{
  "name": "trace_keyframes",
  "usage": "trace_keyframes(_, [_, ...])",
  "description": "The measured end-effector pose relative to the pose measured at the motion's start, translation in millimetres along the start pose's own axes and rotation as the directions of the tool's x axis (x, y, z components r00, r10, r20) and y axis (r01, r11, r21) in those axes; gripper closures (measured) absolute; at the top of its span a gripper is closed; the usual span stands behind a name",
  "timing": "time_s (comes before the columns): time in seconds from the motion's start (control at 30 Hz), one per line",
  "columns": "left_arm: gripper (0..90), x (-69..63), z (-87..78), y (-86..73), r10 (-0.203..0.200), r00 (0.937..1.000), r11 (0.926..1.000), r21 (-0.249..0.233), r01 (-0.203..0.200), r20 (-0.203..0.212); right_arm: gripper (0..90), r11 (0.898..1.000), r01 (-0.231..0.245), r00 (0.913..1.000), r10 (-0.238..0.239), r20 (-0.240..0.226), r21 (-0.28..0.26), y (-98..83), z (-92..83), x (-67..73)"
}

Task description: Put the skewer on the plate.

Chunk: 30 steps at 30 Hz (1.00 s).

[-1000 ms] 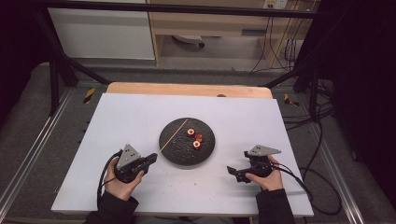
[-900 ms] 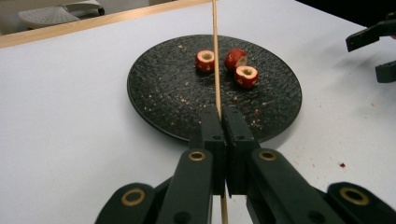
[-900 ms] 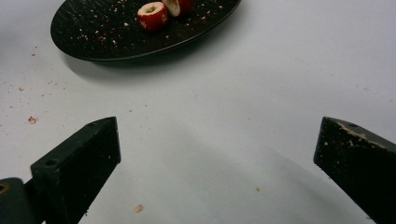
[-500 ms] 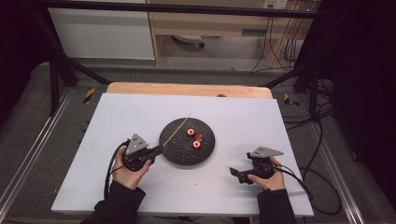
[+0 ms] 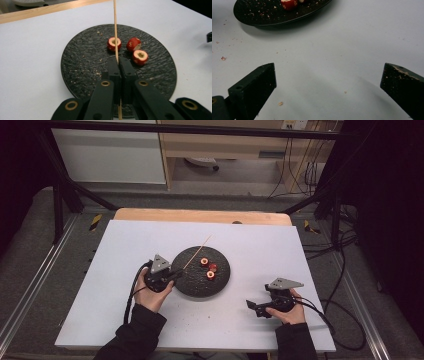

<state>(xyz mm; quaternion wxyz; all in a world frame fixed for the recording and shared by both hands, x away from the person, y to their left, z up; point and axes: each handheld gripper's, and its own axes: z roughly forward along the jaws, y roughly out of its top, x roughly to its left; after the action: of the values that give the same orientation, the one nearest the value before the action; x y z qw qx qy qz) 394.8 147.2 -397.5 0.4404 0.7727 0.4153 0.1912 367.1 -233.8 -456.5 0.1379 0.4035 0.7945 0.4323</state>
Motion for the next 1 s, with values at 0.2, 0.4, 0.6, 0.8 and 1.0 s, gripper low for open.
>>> trace_keyframes(0.2, [88.3, 0.4, 16.2, -0.6, -0.006, 0.9995, 0.9997, 0.024, 0.007, -0.032, 0.9, 1.000, -0.002, 1.0000, 0.002, 0.000, 0.002, -1.6, 0.6, -0.9])
trace_keyframes(0.4, [88.3, -0.1, 29.2, -2.8, -0.002, 0.9979, 0.9988, 0.049, 0.005, -0.065, 1.0, 1.000, -0.006, 1.0000, 0.006, -0.002, -0.002, -2.0, 0.3, -1.5])
trace_keyframes(0.6, [88.3, -1.2, 40.3, -8.3, 0.001, 0.9964, 0.9975, 0.071, 0.005, -0.085, 1.0, 1.000, -0.012, 0.9999, 0.012, -0.002, -0.001, -2.6, 0.2, -2.1])
trace_keyframes(0.8, [88.3, -1.8, 48.8, -14.6, -0.001, 0.9932, 0.9951, 0.098, 0.013, -0.117, 1.1, 1.000, -0.013, 0.9999, 0.013, 0.000, 0.001, -3.0, 0.7, -2.0])
trace_keyframes(1.0, [88.3, -4.0, 54.0, -18.2, 0.008, 0.9906, 0.9923, 0.123, 0.009, -0.137, 1.2, 1.000, -0.010, 0.9999, 0.010, 0.003, 0.003, -3.2, 1.6, -2.2])
